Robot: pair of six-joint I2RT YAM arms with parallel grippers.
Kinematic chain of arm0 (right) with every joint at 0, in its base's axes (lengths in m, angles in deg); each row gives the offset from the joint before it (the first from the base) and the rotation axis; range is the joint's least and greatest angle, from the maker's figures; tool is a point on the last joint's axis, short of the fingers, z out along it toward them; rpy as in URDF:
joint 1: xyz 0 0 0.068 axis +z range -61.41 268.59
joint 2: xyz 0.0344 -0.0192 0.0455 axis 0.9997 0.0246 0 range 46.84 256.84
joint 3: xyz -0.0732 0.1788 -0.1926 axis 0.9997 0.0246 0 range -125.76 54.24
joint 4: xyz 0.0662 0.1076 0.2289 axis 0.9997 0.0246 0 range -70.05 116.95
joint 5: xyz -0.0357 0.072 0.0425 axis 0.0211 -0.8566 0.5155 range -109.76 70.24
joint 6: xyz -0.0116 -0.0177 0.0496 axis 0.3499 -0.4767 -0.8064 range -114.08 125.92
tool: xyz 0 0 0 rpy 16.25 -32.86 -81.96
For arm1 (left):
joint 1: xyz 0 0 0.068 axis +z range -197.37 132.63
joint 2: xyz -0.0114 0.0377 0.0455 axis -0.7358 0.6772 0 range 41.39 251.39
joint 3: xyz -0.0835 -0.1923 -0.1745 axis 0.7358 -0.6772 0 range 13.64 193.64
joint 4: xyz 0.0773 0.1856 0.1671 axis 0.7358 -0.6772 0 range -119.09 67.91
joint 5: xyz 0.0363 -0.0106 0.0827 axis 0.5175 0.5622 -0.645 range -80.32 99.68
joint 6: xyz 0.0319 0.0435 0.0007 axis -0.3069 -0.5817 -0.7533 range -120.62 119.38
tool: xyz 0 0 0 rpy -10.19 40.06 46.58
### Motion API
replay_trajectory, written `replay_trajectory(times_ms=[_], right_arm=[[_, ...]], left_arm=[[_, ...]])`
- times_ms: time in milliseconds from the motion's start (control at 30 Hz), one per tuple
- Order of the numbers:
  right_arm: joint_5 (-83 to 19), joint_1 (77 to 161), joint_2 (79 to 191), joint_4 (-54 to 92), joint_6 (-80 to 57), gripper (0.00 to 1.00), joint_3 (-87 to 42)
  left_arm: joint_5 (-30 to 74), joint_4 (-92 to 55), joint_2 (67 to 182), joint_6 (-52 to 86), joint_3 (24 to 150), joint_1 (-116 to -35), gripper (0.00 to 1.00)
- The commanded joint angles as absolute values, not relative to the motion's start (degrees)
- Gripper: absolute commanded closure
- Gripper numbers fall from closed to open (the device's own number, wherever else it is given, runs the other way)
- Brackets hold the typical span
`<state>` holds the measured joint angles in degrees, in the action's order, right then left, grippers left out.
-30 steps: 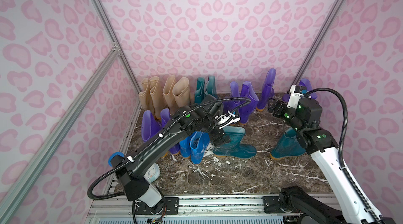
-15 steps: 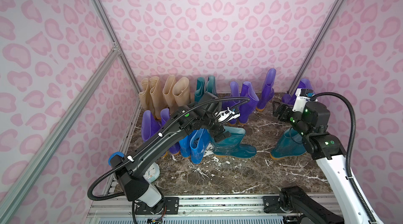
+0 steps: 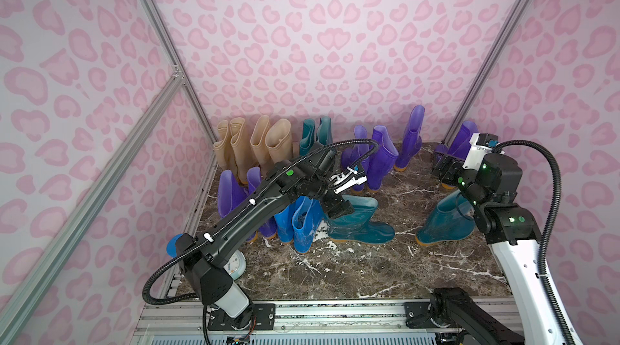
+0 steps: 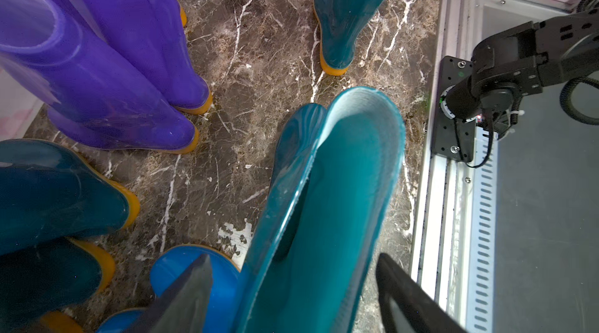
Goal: Match and arrange rain boots in pairs
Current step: Adjust the rain boot at the center of the board.
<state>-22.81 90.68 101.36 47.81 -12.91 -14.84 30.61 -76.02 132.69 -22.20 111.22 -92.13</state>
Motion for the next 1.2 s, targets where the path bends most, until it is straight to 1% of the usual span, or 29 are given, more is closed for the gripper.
replay_trajectory(times_ms=[0,167,200,267,400,567,833,900,1067,1167], right_arm=[[-22.95,90.48,101.25,47.67,-12.45,0.15,-14.16],[-22.83,89.65,100.89,47.12,-12.36,0.15,-13.44],[-23.02,89.45,100.89,46.90,-12.52,0.15,-13.35],[-23.19,89.45,100.91,46.52,-12.78,0.16,-13.22],[-23.14,89.28,100.63,45.79,-13.21,0.16,-12.62],[-24.81,88.55,100.12,44.46,-14.54,0.16,-12.08],[-26.01,87.17,99.57,40.71,-16.42,0.18,-9.94],[-26.61,87.17,99.57,39.50,-17.22,0.17,-9.24],[-26.35,86.83,99.49,37.86,-18.55,0.17,-9.21],[-26.20,86.61,99.80,37.01,-18.83,0.17,-9.52]], left_arm=[[33.36,-77.84,133.13,-21.00,110.96,-92.12,0.35],[40.91,-76.67,133.36,-17.49,109.31,-92.27,0.72],[42.36,-76.06,133.48,-16.27,109.10,-92.45,0.76],[43.83,-75.79,133.75,-14.22,109.94,-93.37,0.82],[44.23,-73.65,133.23,-9.16,111.49,-95.75,0.97],[44.19,-67.65,130.87,1.51,110.42,-96.35,0.98],[33.00,-58.31,122.07,12.32,105.68,-97.51,0.98],[31.61,-55.83,119.99,14.35,104.08,-97.65,0.98],[28.41,-54.91,118.42,19.13,103.29,-98.41,0.98],[28.28,-50.57,116.79,23.32,100.21,-98.80,0.98]])
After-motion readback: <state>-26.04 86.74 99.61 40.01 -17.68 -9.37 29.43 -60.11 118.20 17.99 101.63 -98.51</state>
